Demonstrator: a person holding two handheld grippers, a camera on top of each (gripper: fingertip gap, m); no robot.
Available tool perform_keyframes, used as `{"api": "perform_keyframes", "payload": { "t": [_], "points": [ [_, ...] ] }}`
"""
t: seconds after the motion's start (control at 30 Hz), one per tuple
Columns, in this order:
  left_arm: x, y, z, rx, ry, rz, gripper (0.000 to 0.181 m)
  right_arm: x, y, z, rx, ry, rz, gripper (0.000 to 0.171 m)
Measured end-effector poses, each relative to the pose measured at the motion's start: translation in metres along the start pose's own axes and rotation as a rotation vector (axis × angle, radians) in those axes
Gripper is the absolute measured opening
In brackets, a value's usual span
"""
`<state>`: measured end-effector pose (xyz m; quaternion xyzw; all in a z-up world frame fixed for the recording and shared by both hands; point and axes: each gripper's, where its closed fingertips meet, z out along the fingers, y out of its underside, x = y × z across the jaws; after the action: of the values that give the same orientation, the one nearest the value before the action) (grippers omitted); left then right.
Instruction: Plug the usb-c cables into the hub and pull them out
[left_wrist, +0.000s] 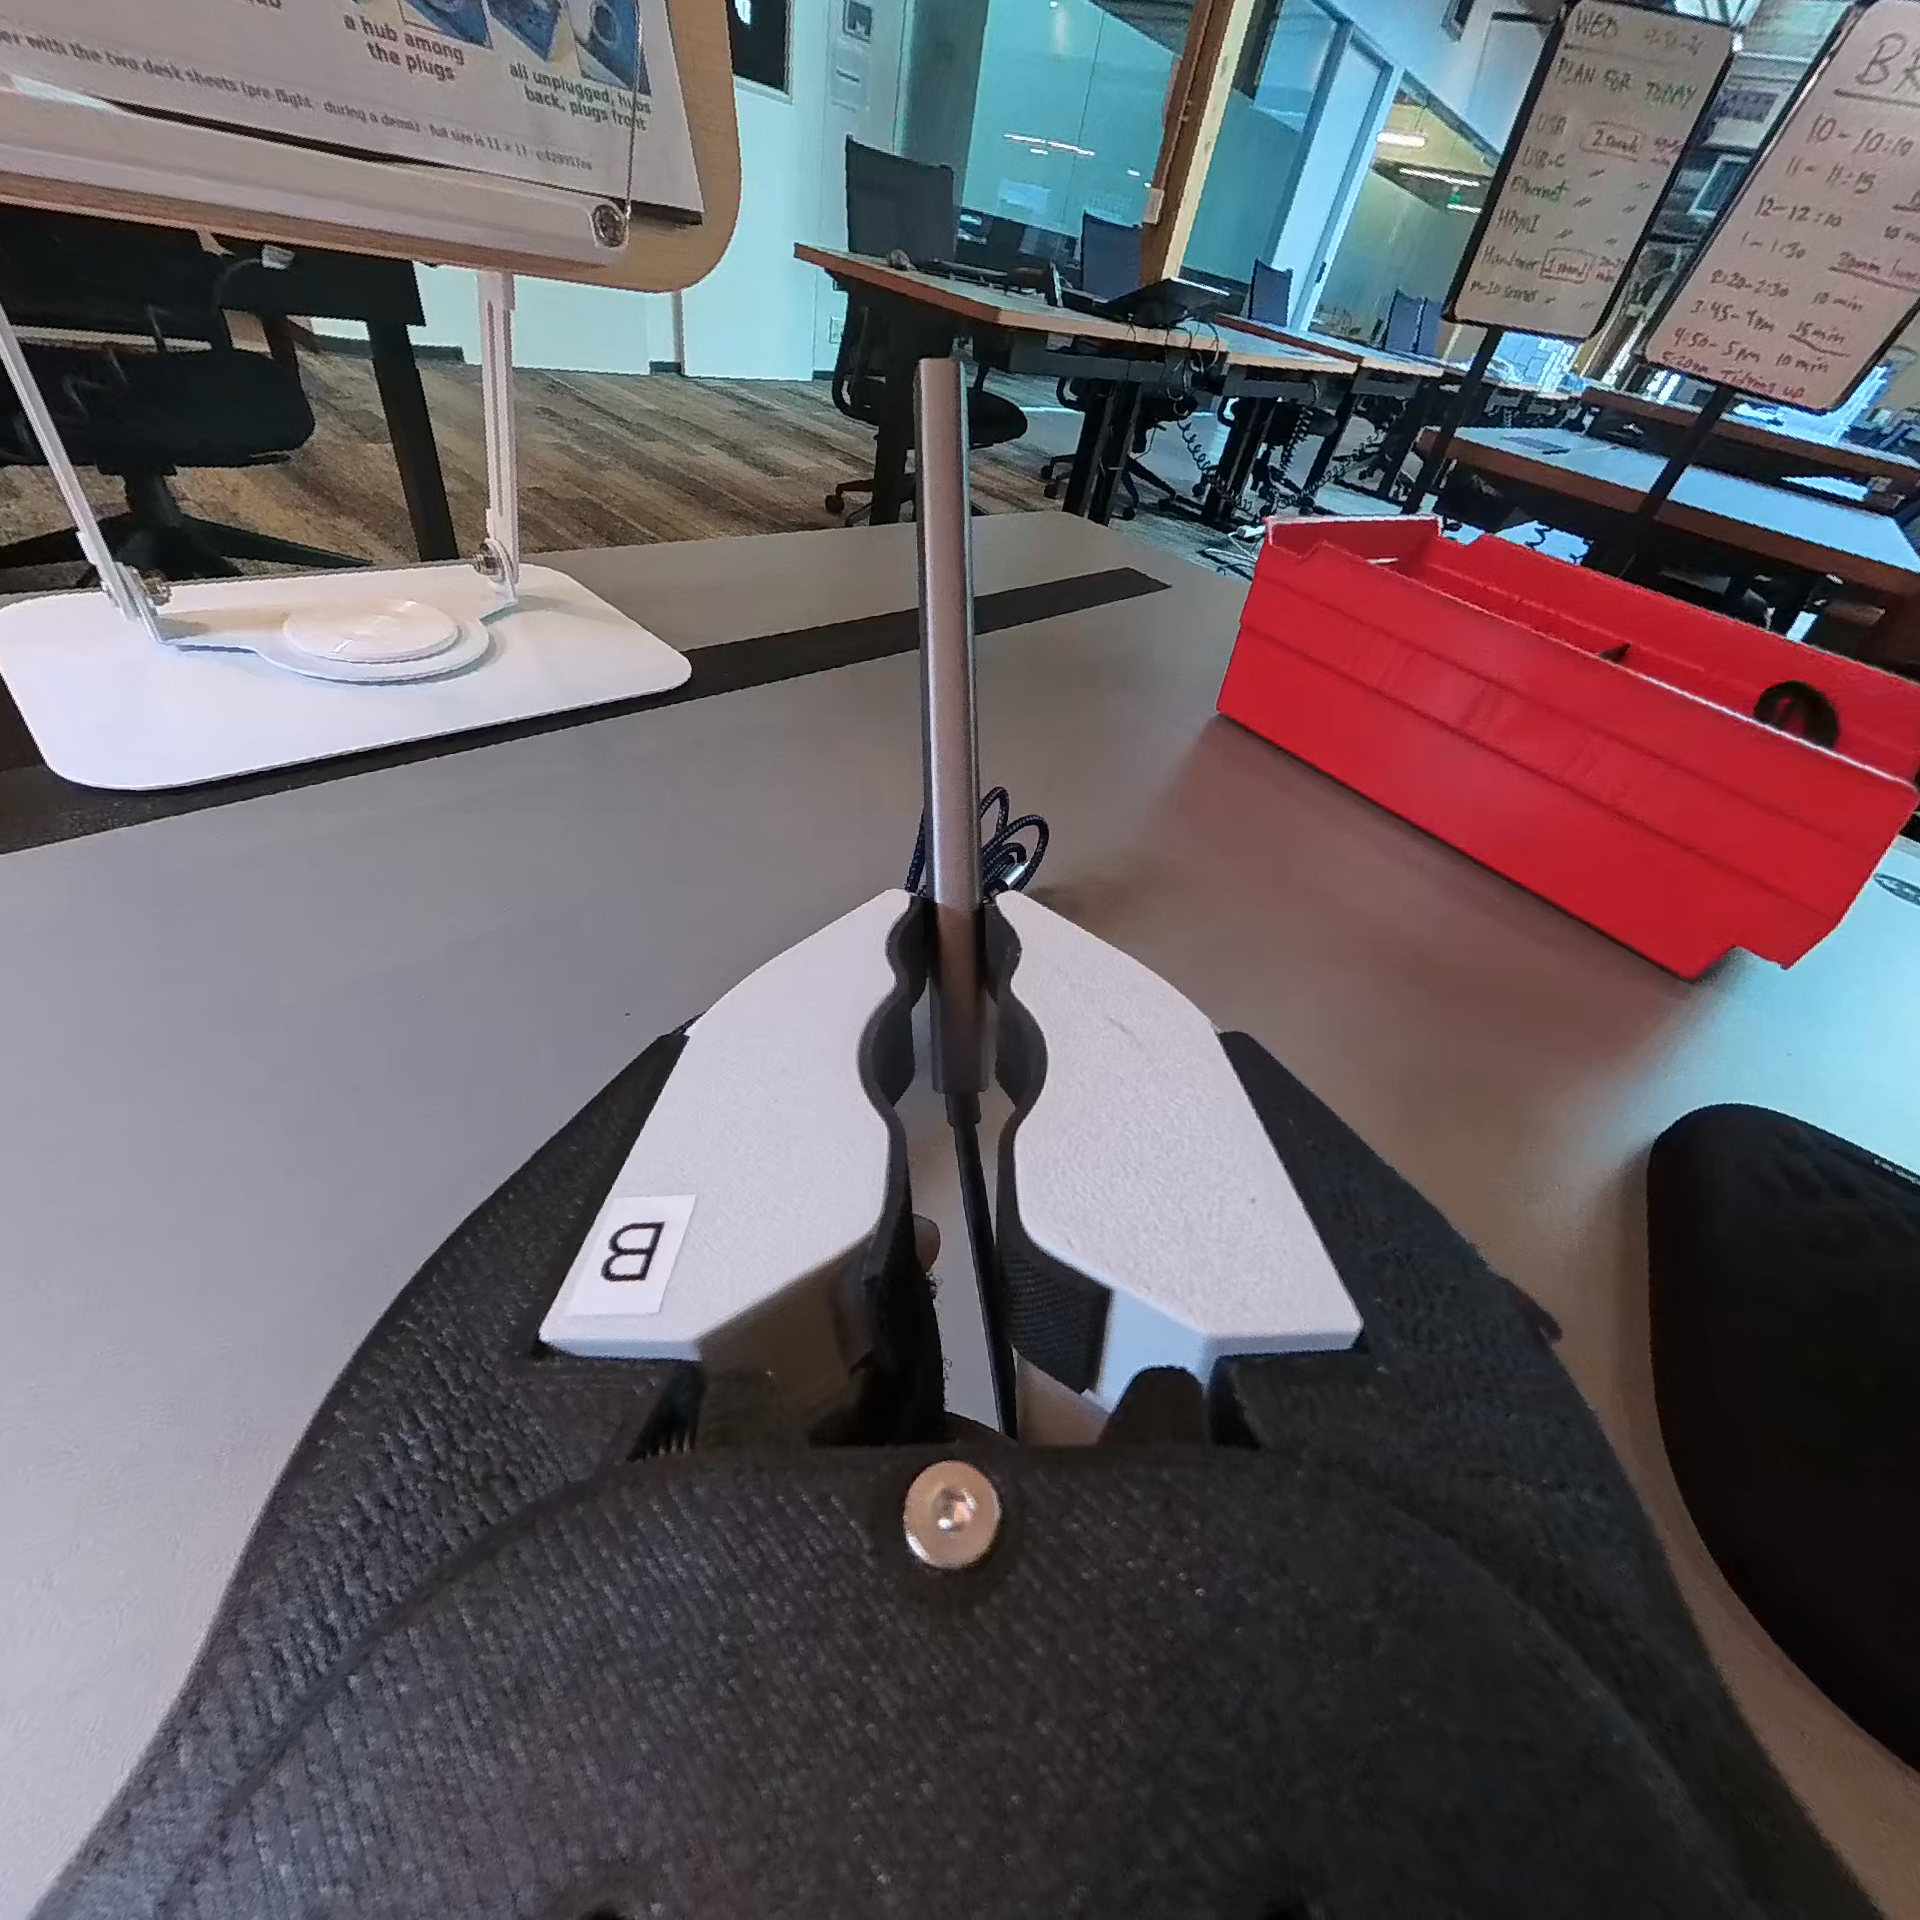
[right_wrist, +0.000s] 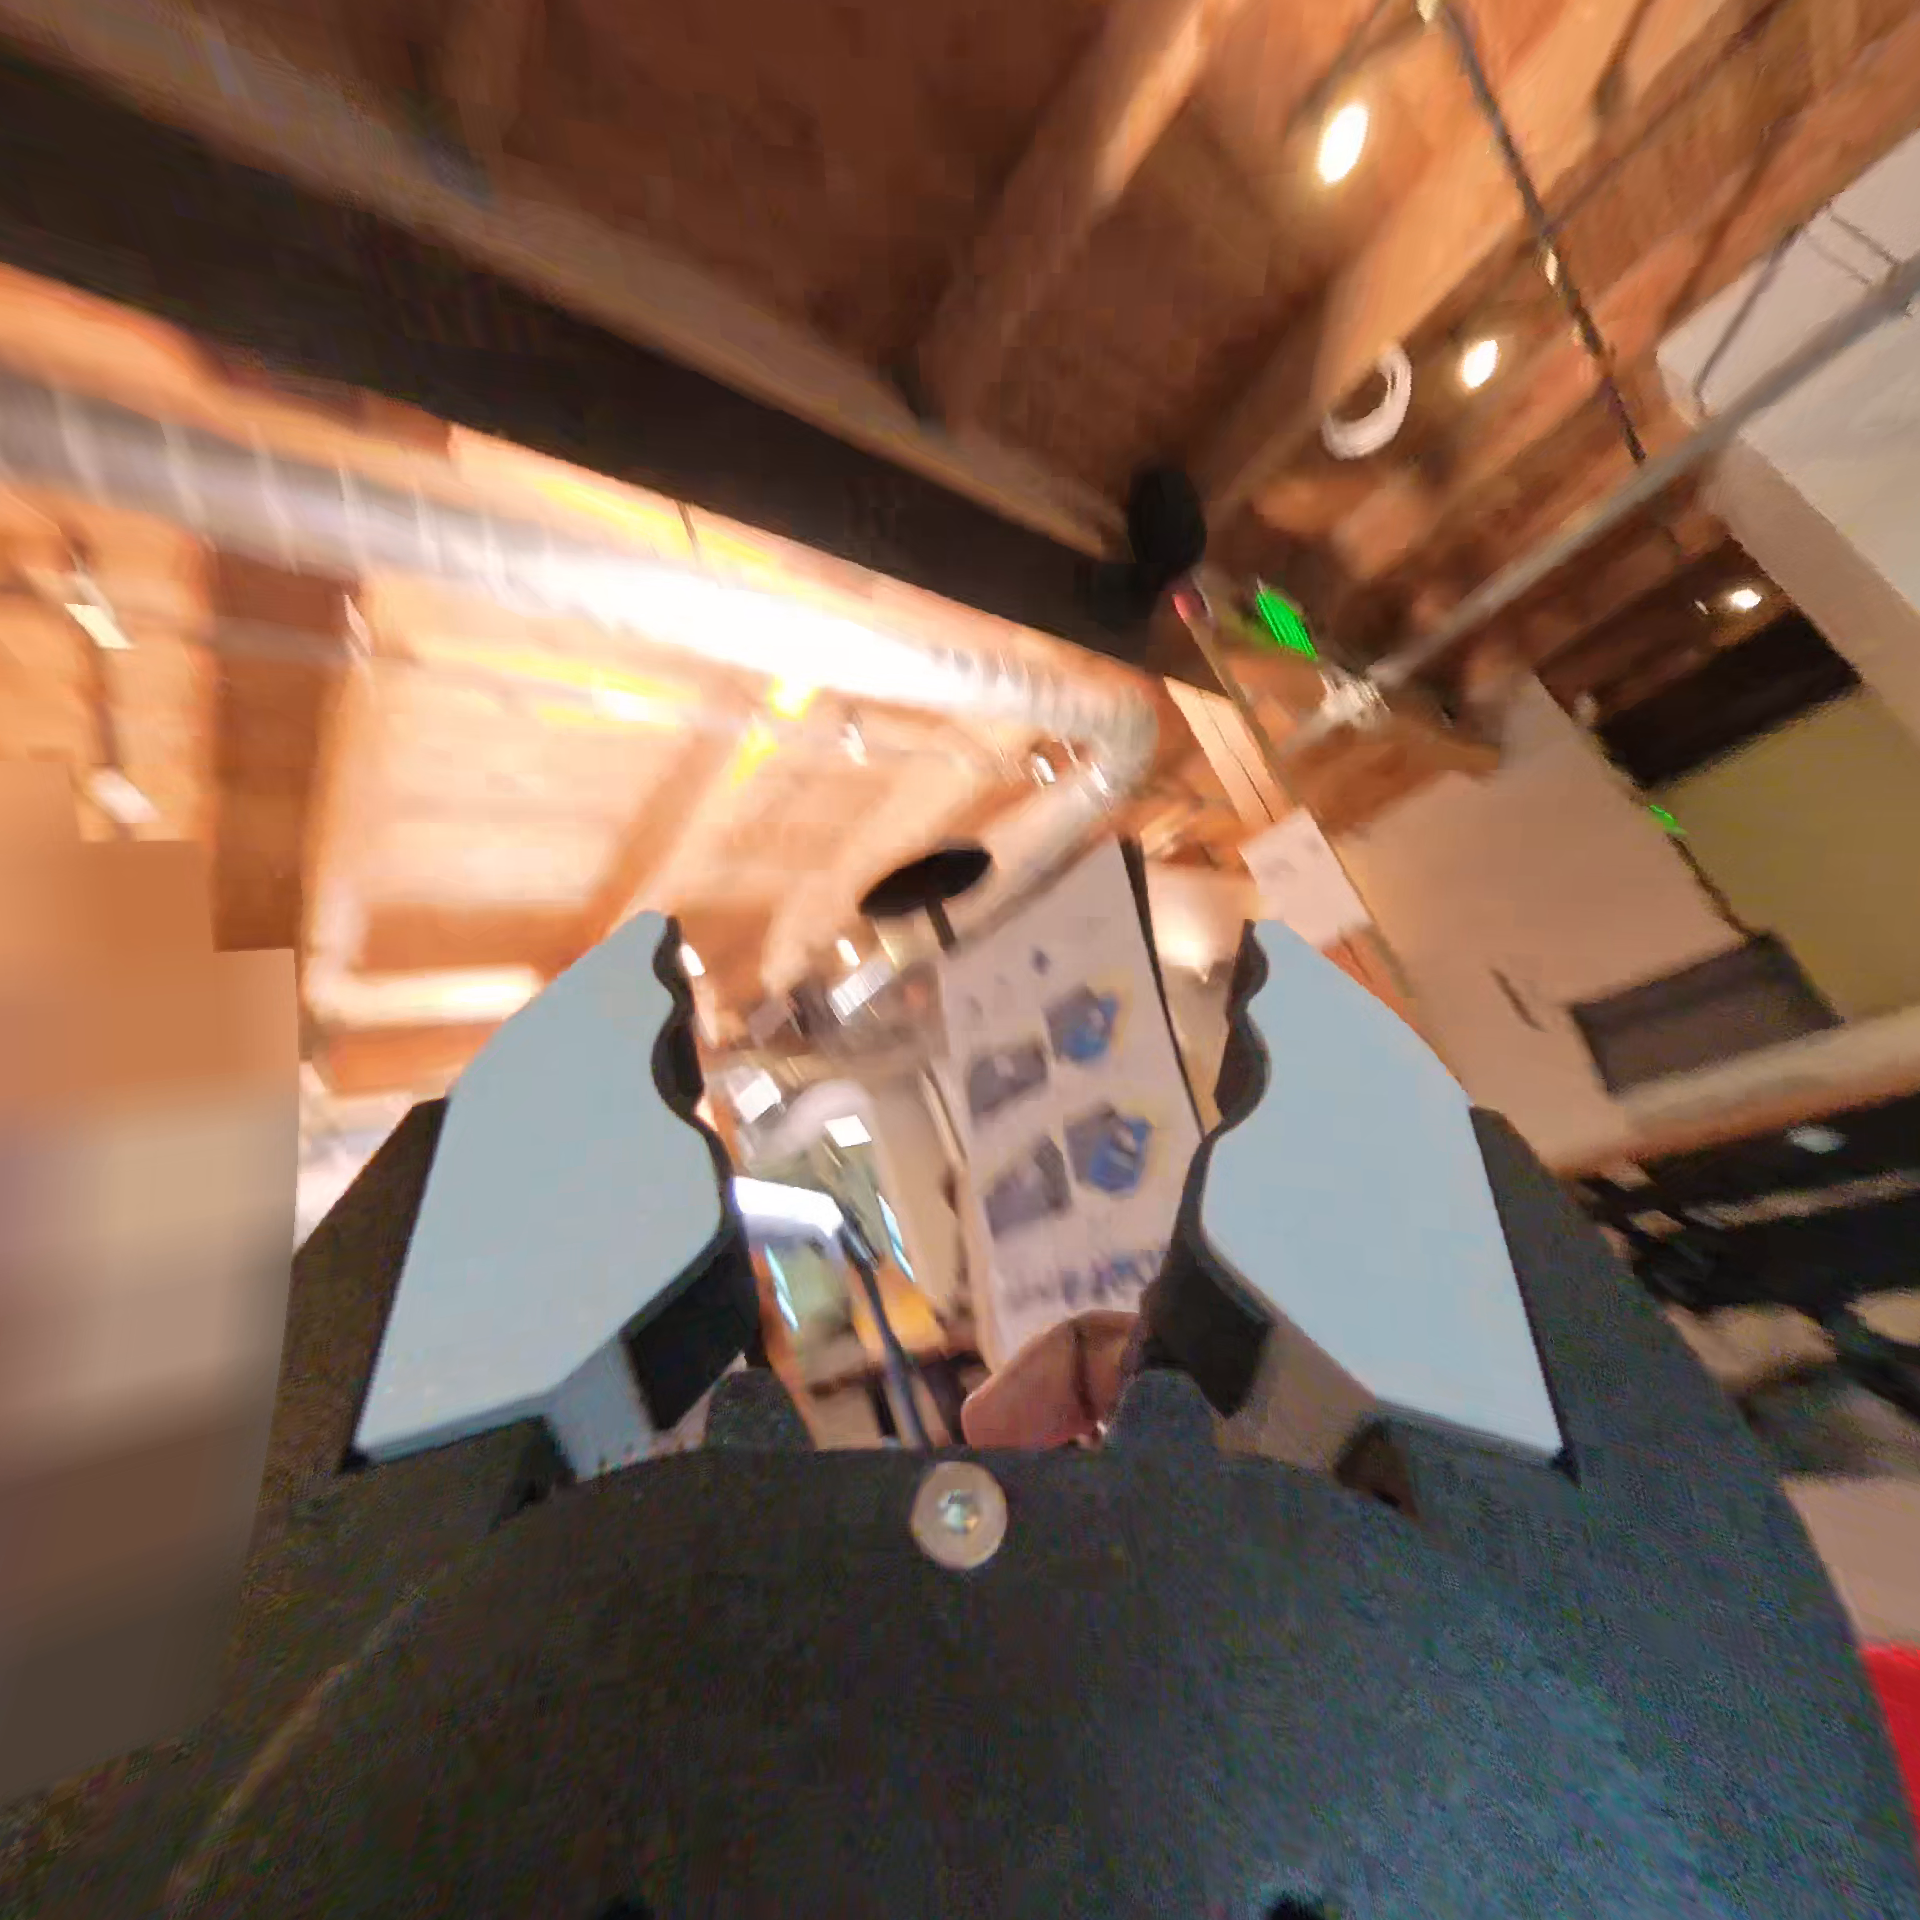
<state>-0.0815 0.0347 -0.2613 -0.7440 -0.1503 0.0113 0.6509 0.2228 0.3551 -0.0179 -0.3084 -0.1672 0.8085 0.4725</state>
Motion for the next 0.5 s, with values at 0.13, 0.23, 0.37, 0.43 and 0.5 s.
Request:
{"api": "perform_keyframes", "payload": {
  "t": [0.13, 0.23, 0.37, 0.43, 0.5],
  "points": [
    [0.0, -0.001, 0.0, 0.006, -0.002, 0.0, 0.011, -0.031, 0.068, 0.032, -0.257, 0.098, -0.228, 0.097],
    [0.0, -0.002, -0.001, 0.012, -0.001, 0.001, 0.011, -0.07, 0.125, 0.054, -0.303, 0.044, -0.301, 0.079],
    [0.0, -0.005, -0.002, 0.026, 0.005, -0.014, 0.011, -0.114, 0.231, 0.073, -0.457, -0.093, -0.345, 0.06],
    [-0.001, -0.008, -0.004, 0.04, 0.007, -0.026, 0.011, -0.113, 0.293, 0.075, -0.581, -0.095, -0.451, 0.056],
    [-0.001, -0.011, -0.006, 0.055, 0.015, -0.043, 0.011, -0.1, 0.353, 0.069, -0.709, -0.082, -0.621, 0.05]
  ]
}}
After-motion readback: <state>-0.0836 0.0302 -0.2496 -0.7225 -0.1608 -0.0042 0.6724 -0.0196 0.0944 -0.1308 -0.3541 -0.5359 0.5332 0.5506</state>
